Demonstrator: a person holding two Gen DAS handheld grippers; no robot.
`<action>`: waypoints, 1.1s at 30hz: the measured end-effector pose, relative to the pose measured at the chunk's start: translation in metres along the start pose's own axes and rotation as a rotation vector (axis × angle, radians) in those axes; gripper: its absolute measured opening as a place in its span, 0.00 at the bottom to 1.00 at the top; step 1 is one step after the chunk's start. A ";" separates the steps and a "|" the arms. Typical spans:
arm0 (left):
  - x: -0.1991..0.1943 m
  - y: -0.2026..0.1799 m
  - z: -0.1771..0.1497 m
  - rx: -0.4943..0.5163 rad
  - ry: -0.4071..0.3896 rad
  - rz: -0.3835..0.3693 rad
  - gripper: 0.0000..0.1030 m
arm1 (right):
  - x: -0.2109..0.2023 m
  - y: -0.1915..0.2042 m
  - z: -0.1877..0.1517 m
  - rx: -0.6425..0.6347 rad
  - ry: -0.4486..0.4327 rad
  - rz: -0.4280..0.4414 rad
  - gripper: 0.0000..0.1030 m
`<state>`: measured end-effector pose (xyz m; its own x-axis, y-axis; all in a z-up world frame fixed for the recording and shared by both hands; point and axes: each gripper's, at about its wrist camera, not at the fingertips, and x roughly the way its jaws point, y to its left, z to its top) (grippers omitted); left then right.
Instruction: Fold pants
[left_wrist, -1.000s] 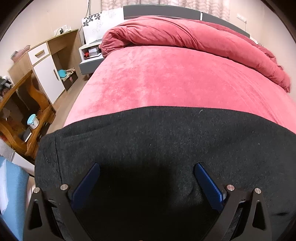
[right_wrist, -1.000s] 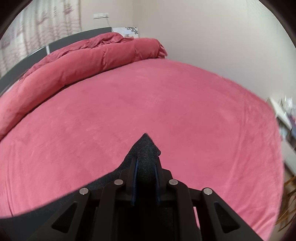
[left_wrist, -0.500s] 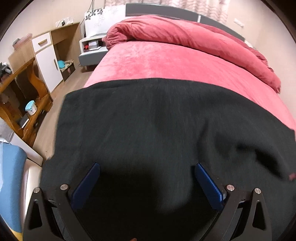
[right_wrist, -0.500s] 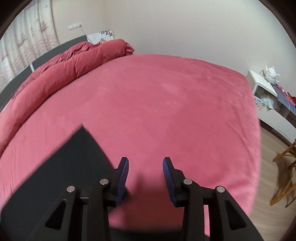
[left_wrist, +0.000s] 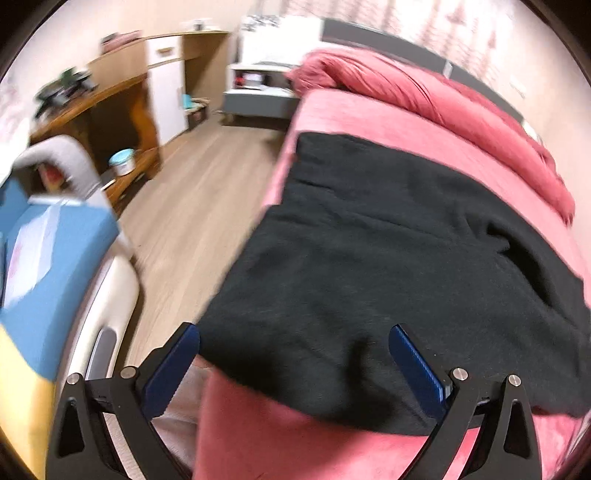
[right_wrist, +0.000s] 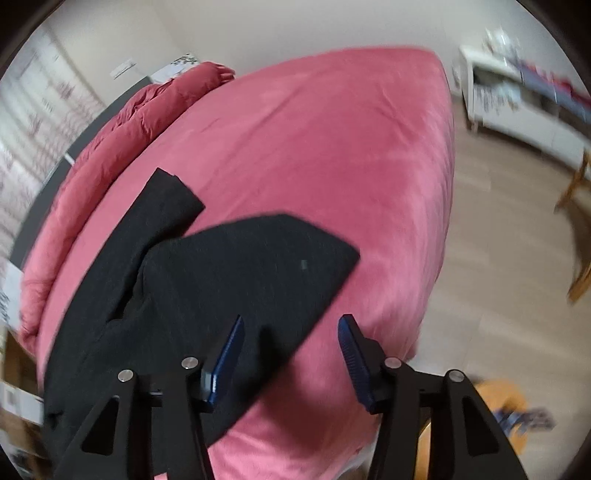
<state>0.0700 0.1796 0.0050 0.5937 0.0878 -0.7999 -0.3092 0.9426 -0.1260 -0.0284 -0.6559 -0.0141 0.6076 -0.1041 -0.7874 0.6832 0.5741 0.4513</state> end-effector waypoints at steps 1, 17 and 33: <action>-0.001 0.007 -0.002 -0.021 0.004 -0.004 1.00 | 0.005 -0.001 -0.003 0.016 0.018 0.020 0.54; 0.041 0.047 -0.012 -0.211 0.092 -0.024 1.00 | 0.045 0.023 -0.006 0.109 0.060 0.187 0.59; 0.043 0.022 0.025 -0.128 0.203 -0.070 0.38 | 0.037 0.008 0.031 0.276 -0.076 0.263 0.10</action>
<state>0.1073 0.2125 -0.0180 0.4591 -0.0553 -0.8866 -0.3718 0.8945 -0.2483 0.0120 -0.6805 -0.0271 0.7977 -0.0479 -0.6012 0.5771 0.3501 0.7378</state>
